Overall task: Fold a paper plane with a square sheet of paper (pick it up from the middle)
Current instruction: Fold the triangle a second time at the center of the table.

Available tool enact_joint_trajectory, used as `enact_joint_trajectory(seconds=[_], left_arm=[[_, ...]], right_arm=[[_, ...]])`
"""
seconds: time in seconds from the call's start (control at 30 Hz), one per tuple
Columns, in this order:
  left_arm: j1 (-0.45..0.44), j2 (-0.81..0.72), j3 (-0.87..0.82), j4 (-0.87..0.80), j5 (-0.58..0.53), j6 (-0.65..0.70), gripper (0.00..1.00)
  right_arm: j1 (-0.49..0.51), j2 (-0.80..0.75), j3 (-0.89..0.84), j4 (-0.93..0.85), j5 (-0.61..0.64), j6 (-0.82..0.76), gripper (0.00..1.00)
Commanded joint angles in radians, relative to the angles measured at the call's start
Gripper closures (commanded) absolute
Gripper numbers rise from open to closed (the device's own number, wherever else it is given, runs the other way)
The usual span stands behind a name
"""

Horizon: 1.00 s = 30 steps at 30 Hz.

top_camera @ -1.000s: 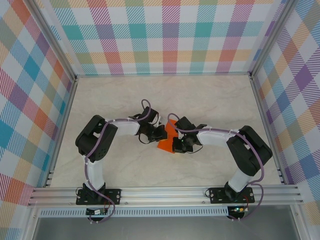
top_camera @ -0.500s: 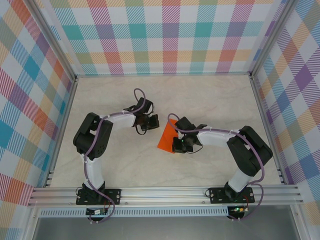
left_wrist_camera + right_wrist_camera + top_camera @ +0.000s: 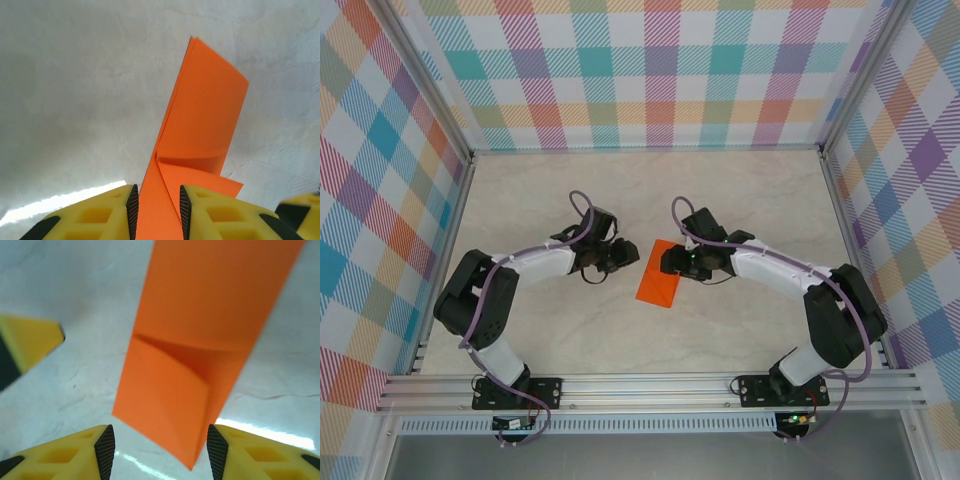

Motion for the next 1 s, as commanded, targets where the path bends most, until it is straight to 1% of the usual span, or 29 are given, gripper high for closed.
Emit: enact_joint_trajectory(seconds=[0.0, 0.13, 0.23, 0.33, 0.4, 0.53, 0.6, 0.73, 0.97], left_arm=[[-0.046, -0.018, -0.026, 0.059, 0.024, -0.094, 0.69], [-0.088, 0.011, -0.023, 0.081, 0.026, -0.117, 0.70], [-0.101, 0.042, -0.016, 0.099, 0.032, -0.133, 0.74], [-0.107, 0.067, -0.008, 0.107, 0.047, -0.144, 0.78], [-0.109, 0.080, 0.001, 0.102, 0.049, -0.146, 0.79], [-0.112, 0.096, 0.010, 0.094, 0.054, -0.147, 0.79], [-0.112, 0.103, 0.014, 0.091, 0.056, -0.147, 0.79], [-0.112, 0.114, 0.021, 0.085, 0.064, -0.145, 0.80], [-0.114, 0.137, 0.032, 0.080, 0.078, -0.151, 0.80]], right_arm=[[-0.031, 0.038, 0.002, -0.001, -0.034, -0.046, 0.45], [-0.048, 0.109, 0.033, -0.004, -0.071, -0.077, 0.47], [-0.055, 0.151, 0.041, 0.015, -0.098, -0.086, 0.51], [-0.060, 0.175, 0.044, 0.037, -0.126, -0.092, 0.57], [-0.062, 0.187, 0.044, 0.048, -0.135, -0.093, 0.62], [-0.063, 0.217, 0.050, 0.040, -0.122, -0.088, 0.74], [-0.064, 0.233, 0.055, 0.029, -0.108, -0.086, 0.78], [-0.066, 0.252, 0.064, 0.015, -0.092, -0.083, 0.82], [-0.066, 0.261, 0.073, -0.014, -0.050, -0.079, 0.85]])
